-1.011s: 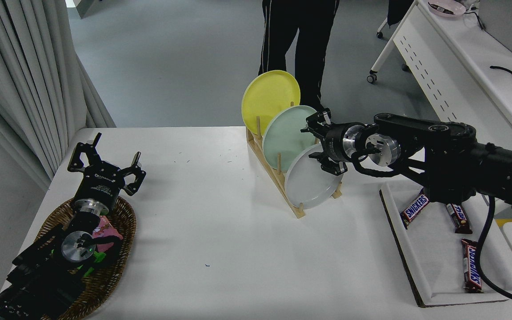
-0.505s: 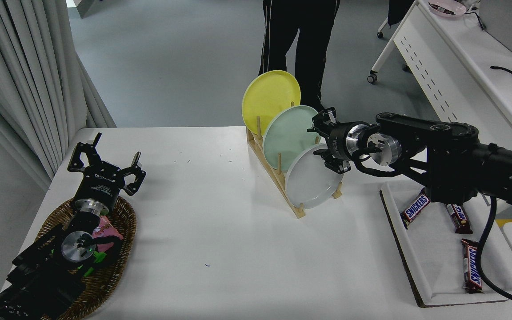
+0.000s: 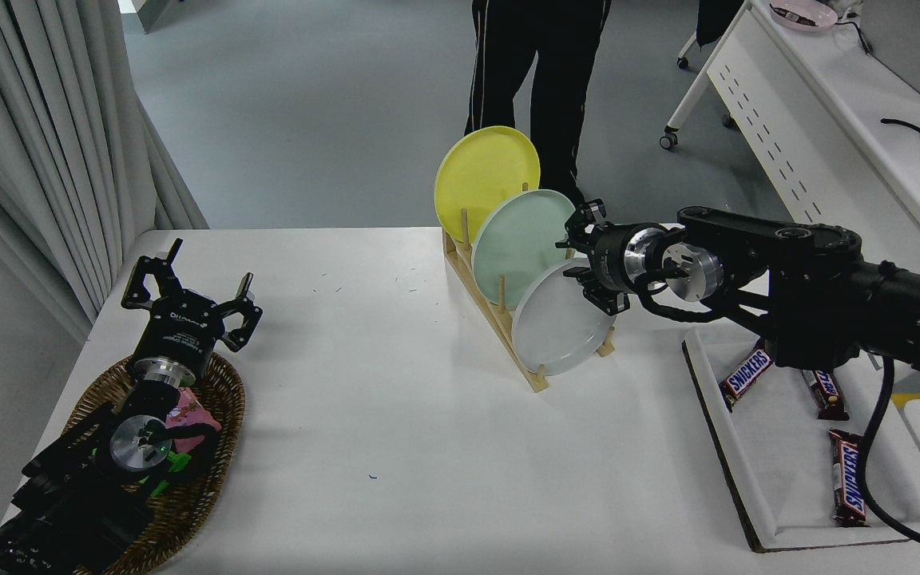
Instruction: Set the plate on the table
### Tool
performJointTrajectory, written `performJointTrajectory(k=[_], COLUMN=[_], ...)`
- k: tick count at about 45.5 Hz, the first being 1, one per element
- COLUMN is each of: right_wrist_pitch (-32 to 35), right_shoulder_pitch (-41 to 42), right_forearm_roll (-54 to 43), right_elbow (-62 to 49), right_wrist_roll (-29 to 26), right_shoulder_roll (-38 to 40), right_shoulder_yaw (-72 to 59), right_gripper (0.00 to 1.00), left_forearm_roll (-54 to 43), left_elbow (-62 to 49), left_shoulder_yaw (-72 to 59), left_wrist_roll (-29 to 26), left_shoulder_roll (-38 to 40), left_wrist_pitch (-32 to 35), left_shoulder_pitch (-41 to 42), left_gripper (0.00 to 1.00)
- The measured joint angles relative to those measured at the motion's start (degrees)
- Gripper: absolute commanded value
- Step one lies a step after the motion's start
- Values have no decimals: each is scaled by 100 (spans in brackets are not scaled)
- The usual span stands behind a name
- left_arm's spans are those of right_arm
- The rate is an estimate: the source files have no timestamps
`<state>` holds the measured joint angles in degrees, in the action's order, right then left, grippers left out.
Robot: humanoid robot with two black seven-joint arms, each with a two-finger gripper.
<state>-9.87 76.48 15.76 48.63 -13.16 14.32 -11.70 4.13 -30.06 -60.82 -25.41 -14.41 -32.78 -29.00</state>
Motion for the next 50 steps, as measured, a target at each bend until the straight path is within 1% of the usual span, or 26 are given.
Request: performJointTrajectory(k=[4,14,17,30,50], right_wrist_pitch=[2,25,34,66,88], right_shoulder_pitch=[-36,-93,-109,-145,-192], right_forearm_roll=[6,11,13,13,-19], right_elbow=[8,38,47,70,52], right_wrist_roll=[0,-22,-36,-70,-109], right_shoulder_roll=[5,60,78,159,268], right_shoulder_yaw=[44,137,177,319,438], right_gripper=[37,31,31,25,20], left_forearm_roll=[0,0,0,0,0], left_elbow=[0,0,0,0,0], left_shoulder_yaw=[0,0,0,0,0], left_wrist_roll=[0,-1,-1,-4,-3], left_shoulder_roll=[0,0,0,0,0], left_wrist_pitch=[0,0,0,2,2], left_shoulder_pitch=[0,0,0,0,0], left_gripper=[100,100,100,100,100])
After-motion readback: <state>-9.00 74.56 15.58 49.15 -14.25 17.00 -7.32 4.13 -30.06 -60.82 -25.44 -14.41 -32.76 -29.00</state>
